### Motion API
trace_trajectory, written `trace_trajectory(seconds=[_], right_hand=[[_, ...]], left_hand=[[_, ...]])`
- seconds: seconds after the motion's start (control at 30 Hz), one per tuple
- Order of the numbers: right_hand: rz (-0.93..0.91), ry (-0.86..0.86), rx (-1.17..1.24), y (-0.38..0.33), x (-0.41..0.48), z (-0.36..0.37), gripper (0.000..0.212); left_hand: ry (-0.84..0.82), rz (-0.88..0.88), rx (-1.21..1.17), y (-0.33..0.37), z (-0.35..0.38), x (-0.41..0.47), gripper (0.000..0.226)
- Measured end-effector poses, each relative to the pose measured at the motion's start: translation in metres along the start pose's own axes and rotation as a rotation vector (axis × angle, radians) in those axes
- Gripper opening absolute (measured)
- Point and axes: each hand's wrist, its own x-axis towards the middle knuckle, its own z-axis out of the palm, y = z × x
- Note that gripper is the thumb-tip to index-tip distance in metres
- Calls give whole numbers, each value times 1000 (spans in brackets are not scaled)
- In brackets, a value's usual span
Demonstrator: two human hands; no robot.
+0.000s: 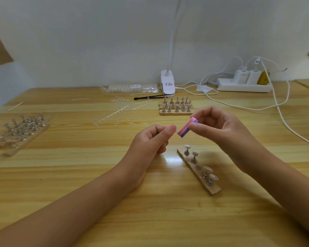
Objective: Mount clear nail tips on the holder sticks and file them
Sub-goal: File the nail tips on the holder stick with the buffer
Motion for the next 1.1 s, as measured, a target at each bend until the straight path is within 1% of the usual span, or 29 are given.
trace_trajectory(seconds=[0.1,0.13,0.27,0.3,0.4,0.43,0.5,0.57,0.6,0.63,0.7,0.73,0.77,0.83,0.87,0.9,0.97,1.0,1.07,1.1], right_hand=[[16,-129,-47,3,-3,7,31],[17,-136,-52,3,-4,8,31],[-2,-5,10,2,1,1,31],[2,-17,11,3,1,1,31],[16,-147,-27,6,-3,9,31],[13,-153,-34,6,-3,10,30],[3,-81,3,5,-2,8,30],[-2,-7,35,6,0,3,33],[2,-18,33,6,0,3,34],[11,-63,34,6,-1,5,33],[22,-153,51,7,-3,9,30],[21,-158,68,7,-3,9,29],[21,-133,93,6,-2,8,30],[25,-58,136,6,0,4,34],[31,-55,137,5,0,2,34],[43,-97,121,4,0,3,33],[51,-215,54,4,-3,5,30],[44,-224,43,5,-3,6,29],[31,-130,99,4,-1,6,31],[29,-79,128,5,0,3,33]], left_hand=[[-8,12,21,-1,1,-1,29],[-9,13,25,-1,1,-1,30],[-4,-5,16,0,0,0,27],[-7,-4,22,0,1,0,27],[-12,10,41,-1,1,0,32],[-8,9,42,-1,1,0,35],[-4,2,33,-1,-1,0,38],[-10,-2,26,-1,-1,1,34],[-12,0,29,-1,0,1,30],[-13,1,33,-1,1,1,31],[-3,10,37,-2,1,1,48],[4,8,33,-2,1,1,53],[7,4,23,-1,1,1,48],[0,-6,10,0,1,1,31],[-2,-6,14,0,2,1,27],[-5,-1,21,0,2,1,27],[-8,9,30,-2,2,1,39],[-5,11,32,-2,2,1,44],[6,1,29,-1,1,2,48],[7,-4,28,-1,1,2,46]])
